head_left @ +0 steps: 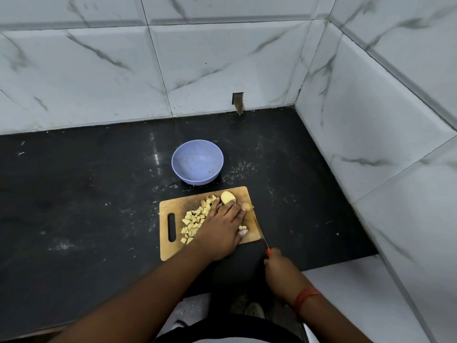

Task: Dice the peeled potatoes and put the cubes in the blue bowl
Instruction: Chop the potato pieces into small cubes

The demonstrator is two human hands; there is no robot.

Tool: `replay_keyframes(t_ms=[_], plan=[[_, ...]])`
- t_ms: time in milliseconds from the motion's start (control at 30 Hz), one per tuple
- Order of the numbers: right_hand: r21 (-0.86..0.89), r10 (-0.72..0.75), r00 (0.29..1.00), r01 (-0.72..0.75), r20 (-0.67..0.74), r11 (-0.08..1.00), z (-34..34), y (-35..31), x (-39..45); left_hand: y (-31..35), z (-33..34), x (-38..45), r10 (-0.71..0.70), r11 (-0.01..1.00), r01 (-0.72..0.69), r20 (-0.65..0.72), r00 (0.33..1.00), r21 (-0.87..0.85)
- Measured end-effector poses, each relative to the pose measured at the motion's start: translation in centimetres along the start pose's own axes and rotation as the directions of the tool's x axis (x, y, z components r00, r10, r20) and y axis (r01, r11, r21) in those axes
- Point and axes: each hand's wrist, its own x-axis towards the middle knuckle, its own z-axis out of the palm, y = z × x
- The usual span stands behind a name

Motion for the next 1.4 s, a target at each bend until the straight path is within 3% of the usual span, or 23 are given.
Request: replay_keyframes(t_ms=[200,700,867,1067,1167,1400], plan=[[0.003,-0.024,0.994,0.024,-0.104,1.0,-1.5,-2.9,1.4,-0.5,0.5,-0.6,0.017,1.0,-0.017,0.003,1.0,0.027],[-0.049,0.145,0.989,-0.146,-0.033,0.988,-1.7,-5.8,3.6,-0.5,0.5,-0.4,0.019,0.998,-0.017,-0.04,0.999,0.063],[-0.001,0.285,0.958,-0.285,0.028,0.959,-1.7,-7.2,5.6,-0.4,0.2,-0.4,0.021,0.998,-0.02,-0.017,1.0,0.06],[-0.089,0.149,0.989,-0.146,0.027,0.985,-0.2,-3.4,2.0,-0.1,0.1,-0.4,-0.001,0.997,0.0,0.019,1.0,0.081],[-0.023,0.09,0.994,-0.089,0.059,0.996,-0.1,-1.8,0.4,-0.2,0.2,-0.6,-0.003,0.997,0.001,0.02,1.0,0.079],[0.024,0.016,0.999,-0.015,-0.029,1.0,-2.0,-4.0,0.8,-0.6,0.2,-0.6,0.013,1.0,-0.013,0.01,1.0,0.009]])
